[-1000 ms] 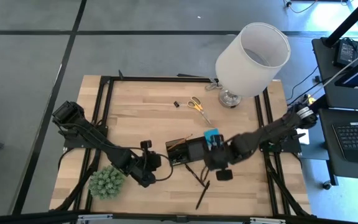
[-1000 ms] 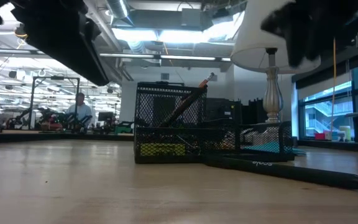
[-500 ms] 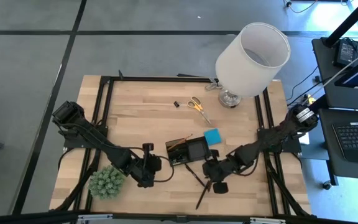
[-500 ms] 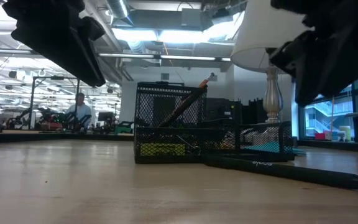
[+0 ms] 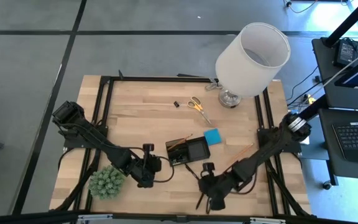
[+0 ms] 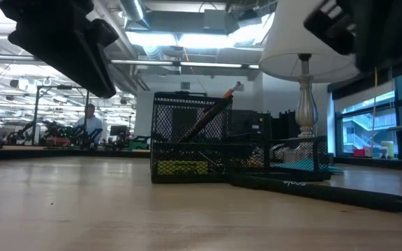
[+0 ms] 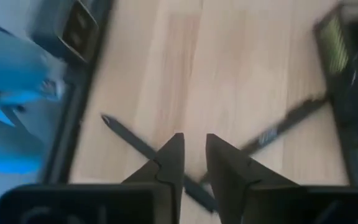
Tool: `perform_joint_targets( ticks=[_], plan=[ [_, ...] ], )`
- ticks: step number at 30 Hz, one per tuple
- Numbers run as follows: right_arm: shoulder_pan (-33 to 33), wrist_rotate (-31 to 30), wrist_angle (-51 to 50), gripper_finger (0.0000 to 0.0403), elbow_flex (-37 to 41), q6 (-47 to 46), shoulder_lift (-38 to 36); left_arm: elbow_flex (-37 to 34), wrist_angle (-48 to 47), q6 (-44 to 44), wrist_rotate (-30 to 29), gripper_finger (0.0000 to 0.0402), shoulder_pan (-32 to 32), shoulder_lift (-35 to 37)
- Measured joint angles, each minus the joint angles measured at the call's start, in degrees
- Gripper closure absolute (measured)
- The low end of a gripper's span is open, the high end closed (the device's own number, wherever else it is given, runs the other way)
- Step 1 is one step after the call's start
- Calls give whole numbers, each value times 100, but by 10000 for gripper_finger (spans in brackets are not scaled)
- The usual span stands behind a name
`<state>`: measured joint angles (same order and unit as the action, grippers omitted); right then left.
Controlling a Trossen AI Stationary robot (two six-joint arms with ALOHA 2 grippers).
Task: Pick and place office supplies into organizer
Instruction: Put the top black pen into the desk organizer
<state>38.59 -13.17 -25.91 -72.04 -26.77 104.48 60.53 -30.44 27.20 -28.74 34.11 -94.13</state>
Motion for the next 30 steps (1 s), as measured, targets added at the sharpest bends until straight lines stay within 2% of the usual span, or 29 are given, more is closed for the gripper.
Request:
perform_joint_targets(
  ticks=[6,10,15,18,22,26,30],
  plan=[
    [-12,-1,-1732,353,-993,-1172,887,0,27,0,230,327,34,0],
    [-70,24,-1908,356,-1321,-1779,1214,-1,29,0,256,327,77,0],
    [-103,95,-1929,353,-1400,-2314,1286,-2,29,0,296,327,113,0],
    [-110,133,-1965,338,-1402,-2563,1286,-2,30,-5,297,327,148,0],
    [-118,233,-1988,297,-1402,-2876,1286,-2,29,-143,322,327,188,0],
    [-116,279,-1946,257,-1402,-2991,1286,-2,28,-146,361,327,188,0],
    [-116,278,-1763,235,-1402,-3006,1286,-2,29,-146,543,327,188,0]
  ],
)
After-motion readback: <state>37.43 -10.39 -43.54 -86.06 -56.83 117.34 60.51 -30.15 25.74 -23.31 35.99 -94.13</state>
